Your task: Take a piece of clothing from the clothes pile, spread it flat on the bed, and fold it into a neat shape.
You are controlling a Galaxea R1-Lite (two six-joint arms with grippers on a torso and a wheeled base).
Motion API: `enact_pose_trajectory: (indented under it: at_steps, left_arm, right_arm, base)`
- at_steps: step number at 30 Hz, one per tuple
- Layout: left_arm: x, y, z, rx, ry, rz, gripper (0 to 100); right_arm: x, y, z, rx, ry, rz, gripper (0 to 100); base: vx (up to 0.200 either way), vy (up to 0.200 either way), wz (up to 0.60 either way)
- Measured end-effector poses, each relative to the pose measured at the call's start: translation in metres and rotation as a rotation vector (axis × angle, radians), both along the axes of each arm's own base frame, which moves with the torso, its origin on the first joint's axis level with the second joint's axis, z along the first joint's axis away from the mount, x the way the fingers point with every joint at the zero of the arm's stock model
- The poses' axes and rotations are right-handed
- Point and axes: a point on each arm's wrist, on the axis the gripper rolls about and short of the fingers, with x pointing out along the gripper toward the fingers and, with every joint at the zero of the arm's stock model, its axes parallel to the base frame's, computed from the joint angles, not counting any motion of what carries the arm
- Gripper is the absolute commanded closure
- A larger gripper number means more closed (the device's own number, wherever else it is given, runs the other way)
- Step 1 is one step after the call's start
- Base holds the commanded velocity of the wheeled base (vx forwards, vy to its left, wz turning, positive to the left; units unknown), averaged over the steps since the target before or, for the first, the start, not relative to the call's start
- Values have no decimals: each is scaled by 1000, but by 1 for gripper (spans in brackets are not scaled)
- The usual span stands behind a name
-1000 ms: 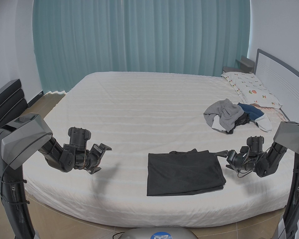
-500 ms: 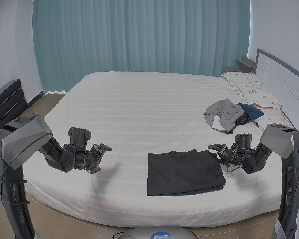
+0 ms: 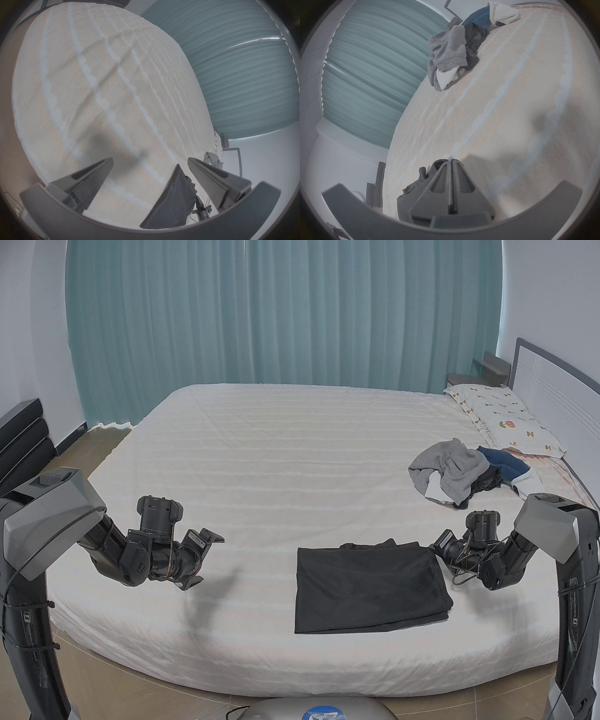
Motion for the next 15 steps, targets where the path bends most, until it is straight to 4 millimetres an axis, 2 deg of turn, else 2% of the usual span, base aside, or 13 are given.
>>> enact_pose_trajectory:
  at_steps: [15]
  left_arm:
    - [0, 0, 0, 0, 0, 0, 0]
  right_arm:
    - [0, -6, 2, 9, -50, -17, 100]
  base:
    - [0, 0, 0]
